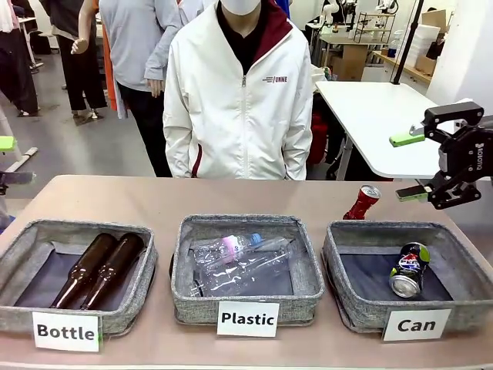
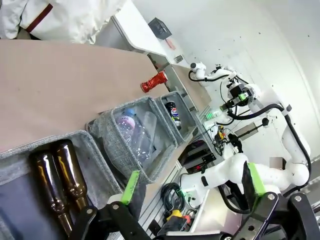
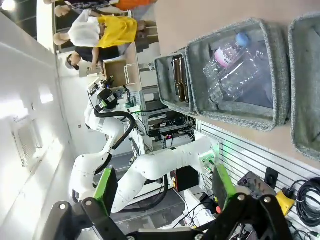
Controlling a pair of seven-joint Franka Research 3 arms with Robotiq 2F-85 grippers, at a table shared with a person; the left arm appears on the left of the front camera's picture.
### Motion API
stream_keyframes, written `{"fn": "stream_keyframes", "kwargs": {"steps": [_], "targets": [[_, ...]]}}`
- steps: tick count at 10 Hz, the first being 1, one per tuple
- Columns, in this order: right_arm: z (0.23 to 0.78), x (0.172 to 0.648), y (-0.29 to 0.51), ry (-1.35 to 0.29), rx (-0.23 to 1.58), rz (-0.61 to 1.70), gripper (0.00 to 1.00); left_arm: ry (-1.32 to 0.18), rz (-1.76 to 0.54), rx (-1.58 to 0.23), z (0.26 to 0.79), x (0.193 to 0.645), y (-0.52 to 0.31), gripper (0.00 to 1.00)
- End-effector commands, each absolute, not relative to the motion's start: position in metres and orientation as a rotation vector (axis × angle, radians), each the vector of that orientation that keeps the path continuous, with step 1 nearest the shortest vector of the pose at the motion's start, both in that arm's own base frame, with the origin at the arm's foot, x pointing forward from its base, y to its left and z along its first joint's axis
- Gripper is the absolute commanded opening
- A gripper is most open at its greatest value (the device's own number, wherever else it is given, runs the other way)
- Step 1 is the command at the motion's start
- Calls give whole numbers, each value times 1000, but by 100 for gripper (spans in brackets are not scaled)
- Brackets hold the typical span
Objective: Sort the can waste into the basket.
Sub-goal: Pick up the can waste from the table and place it in the right Fabric basket.
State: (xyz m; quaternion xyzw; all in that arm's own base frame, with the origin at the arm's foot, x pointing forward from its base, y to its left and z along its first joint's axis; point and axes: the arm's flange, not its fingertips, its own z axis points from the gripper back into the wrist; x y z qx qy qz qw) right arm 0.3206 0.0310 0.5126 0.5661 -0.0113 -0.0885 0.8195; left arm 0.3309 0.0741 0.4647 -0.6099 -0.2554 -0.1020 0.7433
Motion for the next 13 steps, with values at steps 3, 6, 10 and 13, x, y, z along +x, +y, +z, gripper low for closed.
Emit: {"fn": "stream_keyframes", "kwargs": {"steps": [3,6,10,13], "targets": [[522,349,-7,-655,812,6,100,-561,-232,-1329,465,329,74,100],[460,408,-116,-968,575,176,100,-561,-232,-1329,465,329,74,100],[439,404,-163,-734,604,108,100,-561,-232,-1329,465,329,74,100],[419,410,-171,-758,605,58,100,-561,-232,-1329,465,329,74,100]]}}
